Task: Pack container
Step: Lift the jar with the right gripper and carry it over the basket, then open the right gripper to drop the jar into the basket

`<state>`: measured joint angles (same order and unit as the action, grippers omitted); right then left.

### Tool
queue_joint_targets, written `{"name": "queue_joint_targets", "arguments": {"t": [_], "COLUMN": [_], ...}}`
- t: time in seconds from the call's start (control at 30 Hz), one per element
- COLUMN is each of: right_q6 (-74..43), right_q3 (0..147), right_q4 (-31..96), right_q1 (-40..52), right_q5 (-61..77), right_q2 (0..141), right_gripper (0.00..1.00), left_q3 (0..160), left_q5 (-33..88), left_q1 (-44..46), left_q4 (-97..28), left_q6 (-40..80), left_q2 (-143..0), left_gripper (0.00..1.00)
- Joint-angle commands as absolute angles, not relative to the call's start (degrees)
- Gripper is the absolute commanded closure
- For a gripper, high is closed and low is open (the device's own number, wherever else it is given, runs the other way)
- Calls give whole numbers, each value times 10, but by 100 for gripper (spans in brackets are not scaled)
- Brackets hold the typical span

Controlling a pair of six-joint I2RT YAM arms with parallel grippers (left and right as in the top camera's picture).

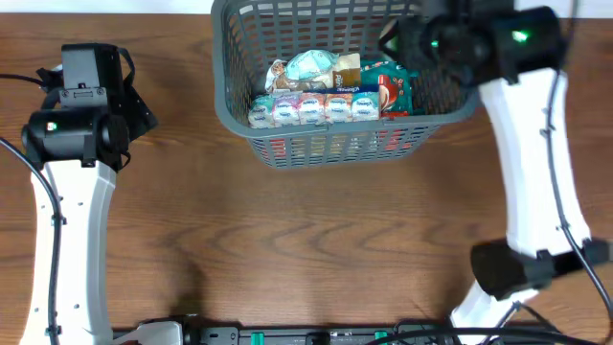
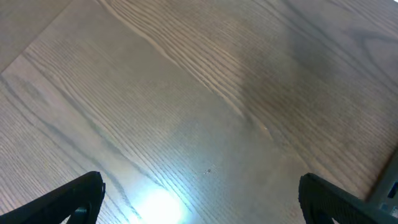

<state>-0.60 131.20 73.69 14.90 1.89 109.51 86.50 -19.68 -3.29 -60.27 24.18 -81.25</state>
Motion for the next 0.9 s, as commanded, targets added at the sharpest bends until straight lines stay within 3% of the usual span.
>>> {"name": "queue_joint_targets", "arguments": {"t": [0.0,0.3,0.6,0.63,0.67,0.7,0.87], "right_q6": [3,-12,-17,-17,-17,-17,-17], "right_q3": [1322,1322,1322,1322,1322,1322,1322], "right_q4": [739,760,757,757,757,756,750], "right_q1": [166,175,174,174,175,175,174], "right_q5": [15,16,18,18,18,18,17], "right_q2": [1128,1231,1239,1239,1239,1239,1239], "right_gripper": [98,99,97,73,24,1,1], "left_q3": [863,863,863,863,863,863,863], "left_q5": [-204,-204,-204,-204,-204,-204,-204], "left_q1": [-36,-36,-36,-36,-36,-36,-36], "left_q4": [-606,-606,-606,-606,-606,-606,-606], "left_q6": [247,247,247,247,247,247,247], "left_q2": [-817,-817,-817,-817,-817,-817,-817], "left_gripper": [1,2,1,1,1,1,1]}}
